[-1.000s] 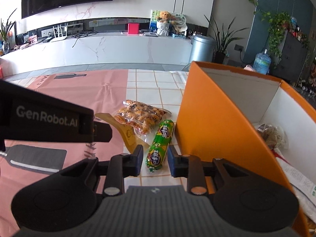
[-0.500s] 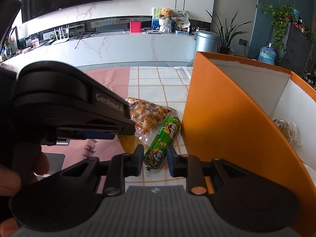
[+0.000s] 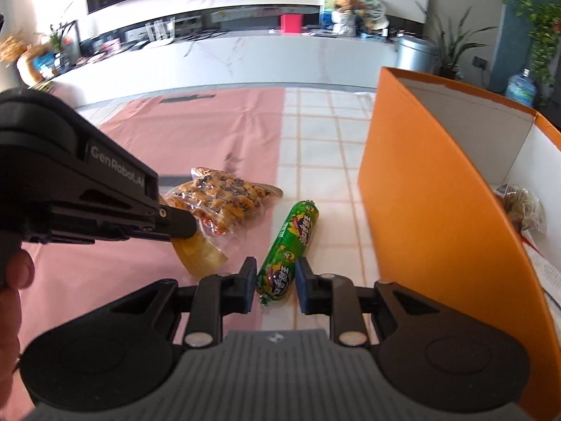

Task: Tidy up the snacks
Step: 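Grasp the green sausage snack with the right gripper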

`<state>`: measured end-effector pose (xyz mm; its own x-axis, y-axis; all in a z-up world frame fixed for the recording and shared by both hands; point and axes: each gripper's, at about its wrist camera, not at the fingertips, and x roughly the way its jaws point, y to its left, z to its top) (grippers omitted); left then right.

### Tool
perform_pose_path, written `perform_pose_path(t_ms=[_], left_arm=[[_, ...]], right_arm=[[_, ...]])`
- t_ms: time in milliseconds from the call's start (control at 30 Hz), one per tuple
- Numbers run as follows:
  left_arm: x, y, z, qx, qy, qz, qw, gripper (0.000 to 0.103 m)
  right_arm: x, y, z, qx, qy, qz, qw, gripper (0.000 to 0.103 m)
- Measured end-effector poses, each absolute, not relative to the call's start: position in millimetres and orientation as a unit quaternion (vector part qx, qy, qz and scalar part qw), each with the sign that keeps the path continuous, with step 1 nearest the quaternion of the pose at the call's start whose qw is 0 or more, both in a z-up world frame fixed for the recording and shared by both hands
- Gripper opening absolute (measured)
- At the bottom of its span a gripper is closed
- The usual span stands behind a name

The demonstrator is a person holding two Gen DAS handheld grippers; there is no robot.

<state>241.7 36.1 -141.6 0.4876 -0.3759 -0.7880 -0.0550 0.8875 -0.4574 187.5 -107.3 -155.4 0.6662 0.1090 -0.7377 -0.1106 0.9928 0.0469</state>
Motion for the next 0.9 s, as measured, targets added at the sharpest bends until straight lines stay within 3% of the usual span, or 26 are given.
perform_pose_path(t_ms=[233,333,367,433,533,667,800,867,900], left_arm=[[190.0,34.3,-142.1,-0.218,0.531,-0.079,0.815,0.003],[176.9,32.1,-143.6,-0.212,0.547,-0.076,0.806,0.01],[173.0,32.2,-142.5,-0.209,0.548,-0.079,0.806,0.017],[165.4,33.4,-137.3,-0.202,0.546,-0.082,0.809,0.032],[154.8,39.7,-122.3,-0.199,0.518,-0.084,0.827,0.04],[159.8,49.3,-104.6,-0.174,0.459,-0.075,0.868,0.053],[185.4,49.7,-113.6,-0.144,0.468,-0.097,0.867,0.061],[192.3,49.8,-123.3,-0.141,0.47,-0.107,0.865,0.066],[196.1,49.9,-128.5,-0.139,0.476,-0.112,0.861,0.068]], right_arm=[[138.0,-109.2,-151.2,-0.012,0.422,0.103,0.901,0.021],[126.3,-115.9,-153.0,-0.015,0.431,0.114,0.895,0.021],[123.6,-117.7,-152.3,-0.015,0.431,0.116,0.895,0.022],[121.9,-120.8,-148.7,-0.016,0.423,0.118,0.898,0.039],[119.7,-127.6,-143.3,-0.003,0.401,0.119,0.908,0.047],[128.0,-131.6,-144.8,0.019,0.398,0.115,0.91,0.046],[144.0,-129.2,-152.3,0.029,0.417,0.118,0.901,0.045],[149.4,-130.9,-156.8,0.037,0.425,0.116,0.897,0.039],[152.0,-132.6,-159.3,0.045,0.43,0.118,0.894,0.029]])
